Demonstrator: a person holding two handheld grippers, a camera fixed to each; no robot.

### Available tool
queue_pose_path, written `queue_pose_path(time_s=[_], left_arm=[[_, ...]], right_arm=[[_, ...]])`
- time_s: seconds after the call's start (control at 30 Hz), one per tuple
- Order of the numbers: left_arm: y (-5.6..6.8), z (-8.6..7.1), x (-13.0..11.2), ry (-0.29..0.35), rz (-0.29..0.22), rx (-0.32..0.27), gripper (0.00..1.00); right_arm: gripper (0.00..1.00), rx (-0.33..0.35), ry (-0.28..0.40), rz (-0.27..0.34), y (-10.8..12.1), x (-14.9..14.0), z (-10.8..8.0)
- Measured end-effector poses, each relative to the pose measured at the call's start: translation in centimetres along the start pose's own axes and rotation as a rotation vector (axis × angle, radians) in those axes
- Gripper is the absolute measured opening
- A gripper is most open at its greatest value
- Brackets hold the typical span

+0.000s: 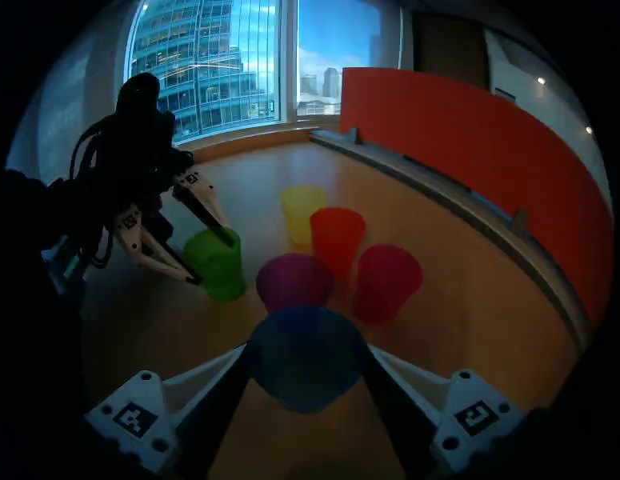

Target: Pour water

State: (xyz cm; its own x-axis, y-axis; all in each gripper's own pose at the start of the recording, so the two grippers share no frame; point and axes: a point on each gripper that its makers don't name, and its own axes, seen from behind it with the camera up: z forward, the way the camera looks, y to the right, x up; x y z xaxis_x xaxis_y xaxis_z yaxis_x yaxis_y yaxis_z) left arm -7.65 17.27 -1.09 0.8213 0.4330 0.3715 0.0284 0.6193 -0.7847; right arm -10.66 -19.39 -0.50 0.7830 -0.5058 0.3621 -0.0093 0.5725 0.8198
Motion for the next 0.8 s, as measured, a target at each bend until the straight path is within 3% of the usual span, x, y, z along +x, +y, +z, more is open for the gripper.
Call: queue_pose_path(time_s=[0.17, 0.3, 0.8], left_arm=[[-0.1, 0.1, -0.1, -0.009, 0.007, 0.006, 0.87], [-0.3, 0.3, -0.7, -0.029, 0.02, 0.014, 1.0], [-0.2, -0.2, -1.4, -0.033, 0.0, 0.022, 1.0]], right_arm=[[0.94, 0.003, 0.005, 0.009, -0.2, 0.1, 0.1], [0.94, 0.005, 0.002, 0.01, -0.3, -0.2, 0.2], [0.94, 0.01, -0.008, 0.027, -0.7, -1.6, 1.2]])
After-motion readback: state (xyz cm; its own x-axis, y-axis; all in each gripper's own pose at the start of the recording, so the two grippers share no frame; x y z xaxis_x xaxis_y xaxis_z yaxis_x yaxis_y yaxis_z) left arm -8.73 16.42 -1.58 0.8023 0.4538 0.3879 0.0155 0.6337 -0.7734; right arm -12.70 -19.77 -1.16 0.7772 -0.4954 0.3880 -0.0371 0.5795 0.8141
